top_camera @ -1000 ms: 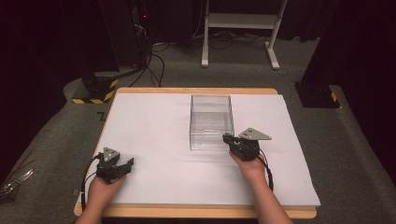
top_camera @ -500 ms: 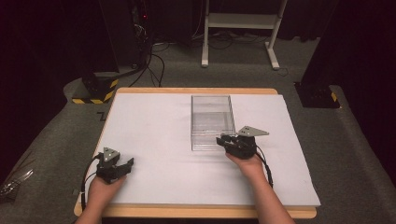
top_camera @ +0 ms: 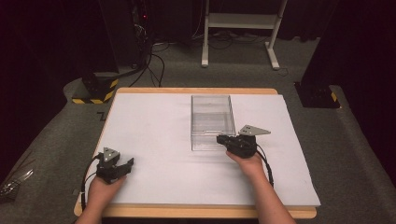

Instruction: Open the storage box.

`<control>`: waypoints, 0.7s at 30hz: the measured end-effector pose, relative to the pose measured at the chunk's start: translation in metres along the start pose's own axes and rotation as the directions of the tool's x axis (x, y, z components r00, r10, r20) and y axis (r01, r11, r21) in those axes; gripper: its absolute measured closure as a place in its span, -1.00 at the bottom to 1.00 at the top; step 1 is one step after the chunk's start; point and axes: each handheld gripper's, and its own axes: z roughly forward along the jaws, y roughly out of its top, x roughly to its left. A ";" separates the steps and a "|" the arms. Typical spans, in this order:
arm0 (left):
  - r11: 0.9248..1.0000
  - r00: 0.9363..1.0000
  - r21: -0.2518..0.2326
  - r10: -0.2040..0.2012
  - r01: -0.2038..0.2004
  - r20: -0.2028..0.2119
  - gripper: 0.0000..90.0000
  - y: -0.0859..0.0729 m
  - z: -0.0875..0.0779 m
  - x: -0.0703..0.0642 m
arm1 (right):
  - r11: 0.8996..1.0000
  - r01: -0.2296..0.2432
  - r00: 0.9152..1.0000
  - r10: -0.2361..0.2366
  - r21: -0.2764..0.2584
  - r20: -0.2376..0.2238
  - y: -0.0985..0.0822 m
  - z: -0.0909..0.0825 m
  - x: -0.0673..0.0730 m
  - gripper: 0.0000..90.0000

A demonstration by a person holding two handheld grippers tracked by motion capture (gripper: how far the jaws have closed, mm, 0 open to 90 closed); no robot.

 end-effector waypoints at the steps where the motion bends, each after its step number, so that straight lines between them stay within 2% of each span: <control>1: 1.000 1.000 0.000 0.000 0.000 0.000 -0.17 0.000 0.000 0.000 | 1.000 0.001 1.000 -0.001 -0.001 -0.002 -0.001 -0.001 0.000 0.76; 8: 1.000 1.000 0.000 0.000 0.000 0.000 -0.17 0.000 0.000 0.000 | 1.000 0.022 1.000 -0.022 0.003 -0.005 -0.005 -0.010 0.007 0.80; 10: 1.000 1.000 -0.002 0.000 0.000 0.000 -0.17 0.000 0.000 0.000 | 1.000 0.030 1.000 -0.030 0.003 -0.002 -0.010 -0.015 0.014 0.80; 21: 1.000 1.000 0.000 0.000 0.000 0.000 -0.16 0.000 0.000 -0.001 | 0.998 0.051 0.999 -0.051 0.023 -0.005 -0.020 -0.033 0.035 0.81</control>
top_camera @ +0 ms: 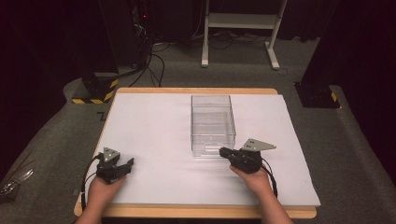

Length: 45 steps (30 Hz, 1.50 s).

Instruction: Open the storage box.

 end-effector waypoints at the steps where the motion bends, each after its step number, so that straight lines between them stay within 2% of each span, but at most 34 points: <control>1: 1.000 1.000 0.000 0.001 -0.001 0.000 -0.16 0.000 0.000 0.000 | 1.000 0.001 1.000 -0.001 0.000 0.001 -0.001 -0.001 0.001 0.81; 5: 1.000 1.000 0.000 0.006 -0.006 -0.002 -0.16 0.000 0.000 0.000 | 1.000 -0.001 1.000 0.001 -0.005 -0.006 -0.007 -0.008 0.010 0.82; 10: 1.000 1.000 -0.001 0.001 -0.001 -0.001 -0.16 0.000 0.000 0.000 | 1.000 0.006 1.000 -0.006 -0.008 -0.007 -0.010 -0.011 0.014 0.82; 16: 1.000 1.000 -0.001 0.005 -0.005 -0.001 -0.16 0.000 0.000 0.000 | 0.999 -0.020 1.000 0.020 -0.039 -0.011 -0.012 -0.008 0.016 0.60; 19: 1.000 1.000 0.000 0.001 -0.001 0.001 -0.16 0.000 0.000 0.000 | 0.998 -0.028 1.000 0.027 -0.049 -0.012 -0.012 -0.006 0.017 0.55; 28: 1.000 1.000 0.001 0.002 -0.002 0.003 -0.16 0.000 0.000 0.001 | 0.998 -0.031 0.999 0.030 -0.057 -0.018 -0.015 -0.004 0.017 0.72; 35: 1.000 1.000 0.001 0.002 -0.002 0.003 -0.16 0.000 0.000 0.001 | 0.999 -0.015 1.000 0.014 -0.050 -0.019 -0.017 -0.009 0.023 0.76; 45: 1.000 1.000 0.001 0.003 -0.003 0.003 -0.16 0.000 0.000 0.001 | 0.999 -0.017 1.000 0.016 -0.046 -0.014 -0.022 -0.017 0.028 0.79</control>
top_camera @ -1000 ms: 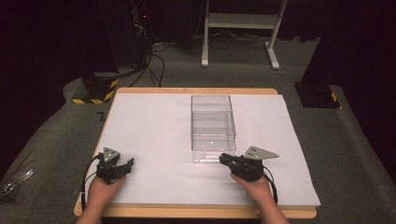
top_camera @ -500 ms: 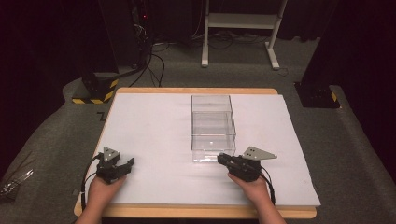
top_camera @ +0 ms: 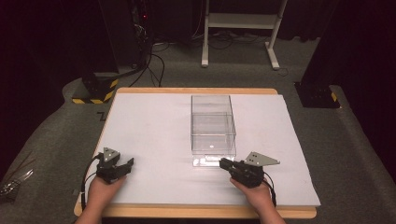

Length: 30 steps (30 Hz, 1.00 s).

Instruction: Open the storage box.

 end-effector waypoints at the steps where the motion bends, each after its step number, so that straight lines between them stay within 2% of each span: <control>1: 1.000 1.000 0.000 -0.001 0.001 0.000 -0.16 0.000 0.000 0.000 | 1.000 0.002 1.000 -0.002 -0.003 -0.001 -0.002 -0.002 0.002 0.80; 20: 1.000 1.000 -0.001 0.001 -0.001 0.001 -0.15 0.000 0.000 0.000 | 1.000 -0.004 1.000 0.004 0.006 -0.006 -0.014 -0.021 0.015 0.83; 30: 1.000 1.000 -0.003 0.003 -0.003 -0.002 -0.15 0.000 0.000 -0.001 | 1.000 0.010 1.000 -0.010 0.024 -0.022 -0.022 -0.035 0.030 0.85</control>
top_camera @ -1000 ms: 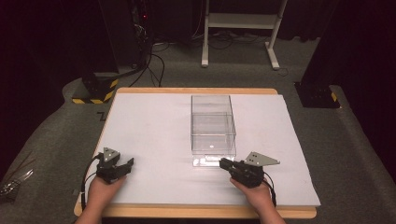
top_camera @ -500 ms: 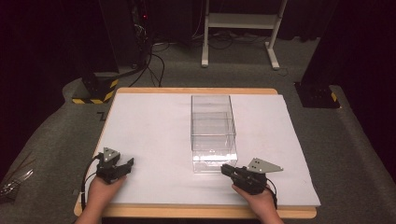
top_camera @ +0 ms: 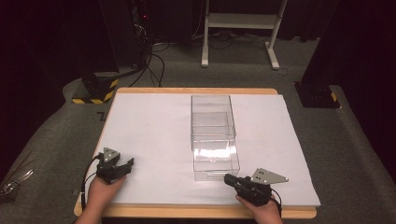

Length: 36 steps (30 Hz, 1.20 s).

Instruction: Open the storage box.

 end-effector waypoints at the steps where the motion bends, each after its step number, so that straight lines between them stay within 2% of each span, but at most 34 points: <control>1: 1.000 1.000 0.000 0.003 -0.003 -0.001 -0.15 0.000 0.000 0.000 | 1.000 0.002 1.000 -0.002 0.002 -0.009 -0.001 -0.002 0.003 0.86; 8: 1.000 1.000 0.001 0.002 -0.002 0.001 -0.15 0.000 0.000 0.000 | 1.000 0.018 0.999 -0.018 0.002 -0.027 -0.004 -0.003 0.010 0.86; 14: 1.000 1.000 0.003 -0.003 0.003 0.004 -0.15 0.000 0.000 0.000 | 1.000 0.025 0.999 -0.025 -0.003 -0.026 -0.004 -0.003 0.010 0.86; 26: 1.000 1.000 0.003 0.000 0.000 0.003 -0.15 0.000 0.000 0.001 | 0.998 0.024 1.000 -0.024 -0.065 0.003 -0.002 -0.016 0.007 0.89; 30: 1.000 1.000 0.003 -0.004 0.004 0.005 -0.15 0.000 0.000 0.000 | 0.996 0.034 0.999 -0.033 -0.089 0.004 0.002 -0.018 0.009 0.89; 31: 1.000 1.000 0.003 0.000 0.000 0.004 -0.15 0.000 0.000 0.001 | 0.994 0.041 0.999 -0.040 -0.105 0.006 0.007 -0.018 0.009 0.89; 36: 1.000 1.000 0.001 0.004 -0.004 0.000 -0.15 0.000 0.000 0.000 | 0.991 0.066 0.998 -0.064 -0.119 0.018 0.021 -0.014 0.010 0.86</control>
